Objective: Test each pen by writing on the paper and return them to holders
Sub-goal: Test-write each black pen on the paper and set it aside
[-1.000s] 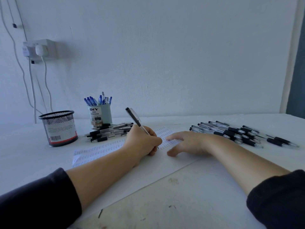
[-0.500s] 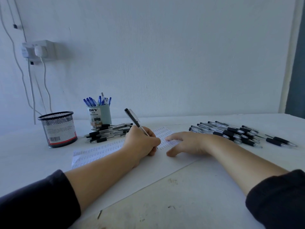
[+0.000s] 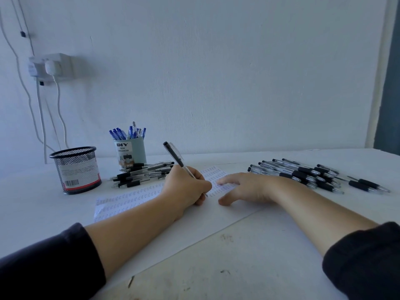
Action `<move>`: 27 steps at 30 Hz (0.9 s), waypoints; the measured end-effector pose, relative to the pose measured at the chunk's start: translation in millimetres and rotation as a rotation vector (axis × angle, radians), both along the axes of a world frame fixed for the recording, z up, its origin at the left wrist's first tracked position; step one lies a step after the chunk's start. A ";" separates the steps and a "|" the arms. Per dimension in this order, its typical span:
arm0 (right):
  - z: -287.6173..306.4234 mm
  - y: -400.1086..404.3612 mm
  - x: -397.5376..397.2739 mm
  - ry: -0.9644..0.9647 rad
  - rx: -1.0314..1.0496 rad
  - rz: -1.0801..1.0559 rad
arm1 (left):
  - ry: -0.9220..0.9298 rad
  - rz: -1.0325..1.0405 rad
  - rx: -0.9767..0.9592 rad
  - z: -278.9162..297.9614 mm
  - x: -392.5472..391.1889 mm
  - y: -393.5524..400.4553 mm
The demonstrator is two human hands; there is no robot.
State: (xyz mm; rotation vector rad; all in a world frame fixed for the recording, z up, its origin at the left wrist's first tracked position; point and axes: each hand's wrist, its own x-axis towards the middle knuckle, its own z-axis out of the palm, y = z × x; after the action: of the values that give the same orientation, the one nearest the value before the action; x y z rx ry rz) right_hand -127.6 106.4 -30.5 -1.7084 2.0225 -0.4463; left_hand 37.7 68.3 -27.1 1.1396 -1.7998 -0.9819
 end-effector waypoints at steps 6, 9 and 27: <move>0.7 -0.4 0.4 -0.009 -0.004 0.003 | -0.001 -0.009 -0.006 0.0 -0.4 1.6; 0.3 -1.0 -0.3 -0.002 -0.005 0.008 | -0.003 -0.006 -0.012 -0.6 -0.3 1.6; 1.6 1.2 1.4 -0.004 -0.010 -0.004 | -0.030 -0.016 -0.020 0.3 -1.1 1.3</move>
State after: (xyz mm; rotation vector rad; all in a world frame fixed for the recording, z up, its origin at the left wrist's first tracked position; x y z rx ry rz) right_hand -126.2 107.6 -28.9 -1.7078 2.0246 -0.4621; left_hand 36.6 69.6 -26.7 1.1347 -1.8409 -0.9588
